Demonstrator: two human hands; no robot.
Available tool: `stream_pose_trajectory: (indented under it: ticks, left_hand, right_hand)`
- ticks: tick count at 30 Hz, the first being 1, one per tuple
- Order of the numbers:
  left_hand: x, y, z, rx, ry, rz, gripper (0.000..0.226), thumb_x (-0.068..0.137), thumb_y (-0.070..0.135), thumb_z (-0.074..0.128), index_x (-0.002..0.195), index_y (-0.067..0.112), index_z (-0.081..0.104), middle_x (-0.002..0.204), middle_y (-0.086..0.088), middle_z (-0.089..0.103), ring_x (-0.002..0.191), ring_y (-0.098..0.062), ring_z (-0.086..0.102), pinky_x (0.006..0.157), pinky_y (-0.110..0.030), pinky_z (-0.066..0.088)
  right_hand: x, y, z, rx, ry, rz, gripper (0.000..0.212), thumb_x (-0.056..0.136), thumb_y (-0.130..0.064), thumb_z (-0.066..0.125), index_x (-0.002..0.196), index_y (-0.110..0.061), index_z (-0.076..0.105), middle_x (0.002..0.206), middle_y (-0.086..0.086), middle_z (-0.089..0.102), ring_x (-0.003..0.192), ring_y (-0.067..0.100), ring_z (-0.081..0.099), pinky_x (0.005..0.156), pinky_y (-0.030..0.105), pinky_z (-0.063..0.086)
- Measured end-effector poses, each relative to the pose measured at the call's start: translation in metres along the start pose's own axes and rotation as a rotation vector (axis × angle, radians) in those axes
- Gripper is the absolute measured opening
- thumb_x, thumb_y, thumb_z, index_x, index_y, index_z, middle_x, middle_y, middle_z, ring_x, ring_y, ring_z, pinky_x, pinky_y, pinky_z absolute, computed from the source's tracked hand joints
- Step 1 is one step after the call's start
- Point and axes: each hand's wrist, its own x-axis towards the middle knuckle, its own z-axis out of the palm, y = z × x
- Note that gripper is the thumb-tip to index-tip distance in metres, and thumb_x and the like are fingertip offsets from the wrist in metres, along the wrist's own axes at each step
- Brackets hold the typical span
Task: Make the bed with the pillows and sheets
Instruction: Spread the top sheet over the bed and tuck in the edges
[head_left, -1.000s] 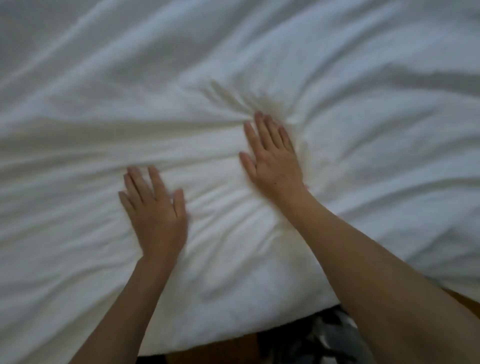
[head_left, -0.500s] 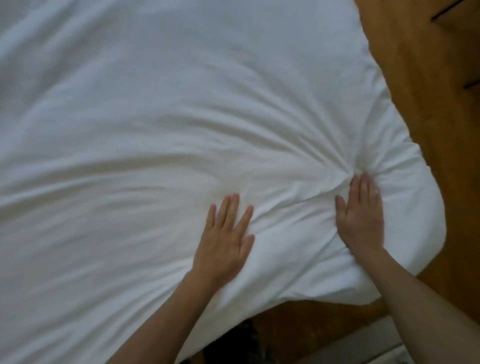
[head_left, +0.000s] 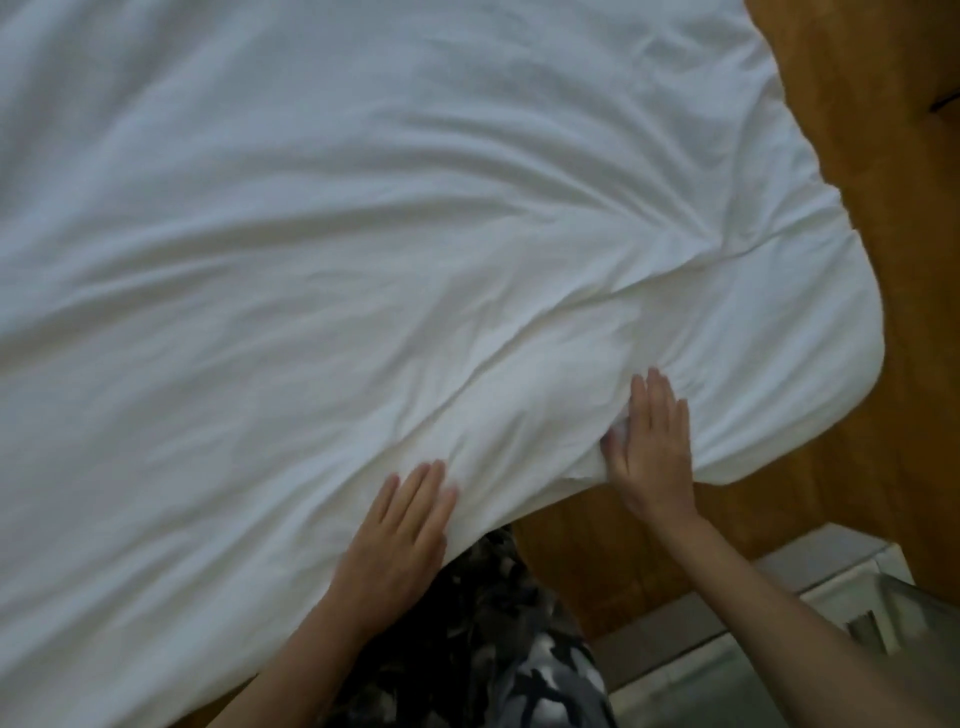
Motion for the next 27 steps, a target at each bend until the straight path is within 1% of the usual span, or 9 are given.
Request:
stream_pose_trajectory:
  ticks: [4,8,10,13,17,19,21,24,27]
  left_hand:
    - [-0.084,-0.01,0.005,0.078,-0.032,0.218,0.063,0.09,0.015,0.043,0.149,0.001,0.027,0.152,-0.016,0.035,0.141,-0.032,0.034,0.119,-0.046,0.017]
    - [-0.121,0.0,0.005,0.059,-0.131,0.275,0.068,0.09,0.021,0.042,0.152,0.005,0.02,0.158,-0.013,0.024,0.144,-0.031,0.027,0.118,-0.044,0.018]
    - [-0.121,-0.009,0.008,0.064,-0.102,0.111,0.067,0.089,0.024,0.044,0.152,0.01,0.025,0.157,-0.015,0.027,0.145,-0.031,0.021,0.114,-0.044,0.022]
    - [-0.106,-0.031,0.004,0.114,-0.07,-0.17,0.06,0.093,0.038,0.042,0.147,0.013,0.032,0.153,-0.023,0.03,0.143,-0.038,0.024,0.113,-0.055,0.019]
    - [-0.083,-0.042,0.007,0.154,-0.055,-0.389,0.073,0.088,0.048,0.048,0.145,0.005,0.033,0.148,-0.031,0.032,0.136,-0.048,0.033,0.109,-0.067,0.015]
    - [-0.07,-0.049,0.001,0.142,-0.011,-0.4,0.058,0.089,0.025,0.054,0.139,0.0,0.042,0.136,-0.031,0.045,0.121,-0.049,0.047,0.099,-0.064,0.033]
    - [-0.064,-0.053,-0.011,0.119,0.044,-0.393,0.044,0.083,0.007,0.054,0.126,-0.001,0.056,0.118,-0.027,0.059,0.099,-0.044,0.059,0.079,-0.053,0.05]
    - [-0.064,-0.047,-0.032,-0.022,0.08,-0.42,0.03,0.083,0.015,0.052,0.107,0.004,0.066,0.097,-0.017,0.066,0.081,-0.036,0.062,0.053,-0.04,0.05]
    - [-0.081,-0.025,-0.055,-0.144,0.144,-0.444,0.028,0.087,0.024,0.046,0.095,0.007,0.066,0.081,-0.012,0.065,0.066,-0.032,0.061,0.045,-0.035,0.045]
  right_hand:
    - [-0.055,0.008,0.015,-0.271,-0.038,-0.297,0.072,0.09,-0.049,0.045,0.144,-0.004,0.031,0.147,0.027,0.035,0.137,0.041,0.031,0.111,0.056,0.026]
    - [-0.042,-0.009,0.009,-0.382,0.023,-0.45,0.064,0.082,-0.03,0.065,0.137,-0.007,0.04,0.134,0.026,0.048,0.125,0.043,0.042,0.106,0.057,0.03]
    - [-0.022,-0.019,0.006,-0.43,0.036,-0.462,0.066,0.081,-0.031,0.069,0.135,-0.004,0.045,0.133,0.027,0.047,0.124,0.048,0.042,0.107,0.059,0.029]
    - [0.004,-0.03,0.006,-0.439,0.086,-0.525,0.061,0.088,-0.043,0.057,0.137,-0.007,0.047,0.137,0.028,0.044,0.125,0.053,0.04,0.108,0.062,0.026]
    - [0.018,-0.027,0.013,-0.43,0.136,-0.61,0.059,0.089,-0.042,0.058,0.134,-0.008,0.043,0.127,0.031,0.05,0.113,0.052,0.048,0.101,0.061,0.036]
    - [0.024,-0.027,0.015,-0.429,0.132,-0.639,0.053,0.083,-0.023,0.063,0.13,-0.005,0.044,0.115,0.031,0.056,0.1,0.048,0.054,0.09,0.054,0.045]
    - [0.03,-0.037,0.013,-0.407,0.157,-0.64,0.04,0.081,-0.007,0.054,0.121,-0.001,0.051,0.103,0.029,0.06,0.088,0.044,0.059,0.076,0.048,0.049]
    - [0.035,-0.054,0.0,-0.28,0.14,-0.596,0.031,0.075,-0.003,0.041,0.096,0.002,0.063,0.084,0.024,0.064,0.071,0.039,0.063,0.061,0.042,0.051]
    - [0.015,-0.038,-0.019,-0.119,0.01,-0.696,0.03,0.071,-0.005,0.037,0.08,0.0,0.065,0.07,0.018,0.063,0.056,0.034,0.059,0.049,0.035,0.047]
